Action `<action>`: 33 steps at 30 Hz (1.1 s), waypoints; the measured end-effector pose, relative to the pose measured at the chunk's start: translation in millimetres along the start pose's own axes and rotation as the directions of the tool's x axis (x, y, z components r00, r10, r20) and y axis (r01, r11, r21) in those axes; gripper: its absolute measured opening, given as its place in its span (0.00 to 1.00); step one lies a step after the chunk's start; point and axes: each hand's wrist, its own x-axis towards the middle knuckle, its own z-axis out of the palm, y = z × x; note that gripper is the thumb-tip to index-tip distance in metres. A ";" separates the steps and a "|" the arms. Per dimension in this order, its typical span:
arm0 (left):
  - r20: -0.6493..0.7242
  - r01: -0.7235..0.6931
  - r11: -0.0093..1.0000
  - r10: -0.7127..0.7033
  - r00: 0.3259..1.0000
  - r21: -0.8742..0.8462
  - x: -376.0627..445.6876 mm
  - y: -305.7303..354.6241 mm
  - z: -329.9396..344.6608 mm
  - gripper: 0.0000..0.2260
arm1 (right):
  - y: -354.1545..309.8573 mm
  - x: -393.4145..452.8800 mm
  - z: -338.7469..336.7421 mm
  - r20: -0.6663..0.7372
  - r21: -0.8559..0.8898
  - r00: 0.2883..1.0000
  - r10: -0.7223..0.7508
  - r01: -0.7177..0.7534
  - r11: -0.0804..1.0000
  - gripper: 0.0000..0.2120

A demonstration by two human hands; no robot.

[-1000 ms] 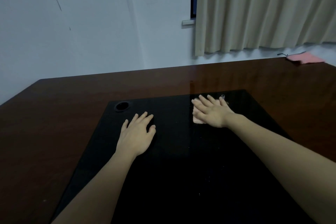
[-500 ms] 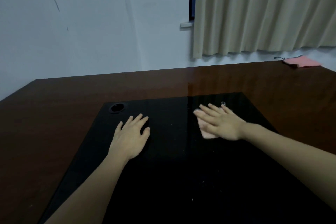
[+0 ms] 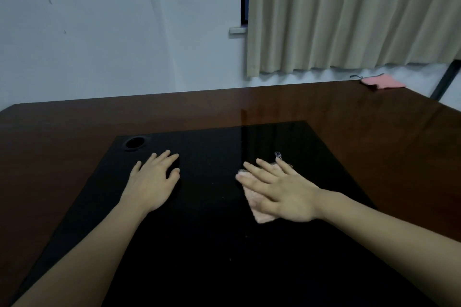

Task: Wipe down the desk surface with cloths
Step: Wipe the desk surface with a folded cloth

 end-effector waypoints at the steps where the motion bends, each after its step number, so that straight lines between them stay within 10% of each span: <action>1: 0.001 0.000 1.000 0.000 1.000 0.000 -0.9 -0.1 0.2 0.23 | 1.8 -7.1 2.7 -0.004 0.001 1.000 -0.006 0.006 1.000 0.31; 13: -0.147 -0.055 0.991 0.073 0.986 0.122 -10.7 6.1 0.8 0.22 | 82.0 62.2 -17.0 -0.053 0.074 0.953 0.297 -0.293 0.953 0.30; 24: -0.025 -0.099 0.993 0.098 0.995 -0.067 6.4 93.6 -3.2 0.22 | 34.8 -25.2 0.9 0.005 0.055 0.999 -0.047 0.047 0.997 0.36; 33: 0.008 -0.108 0.987 0.110 0.994 -0.121 20.6 130.8 34.2 0.22 | 131.5 67.1 -24.9 -0.051 0.069 0.955 0.291 -0.287 0.955 0.30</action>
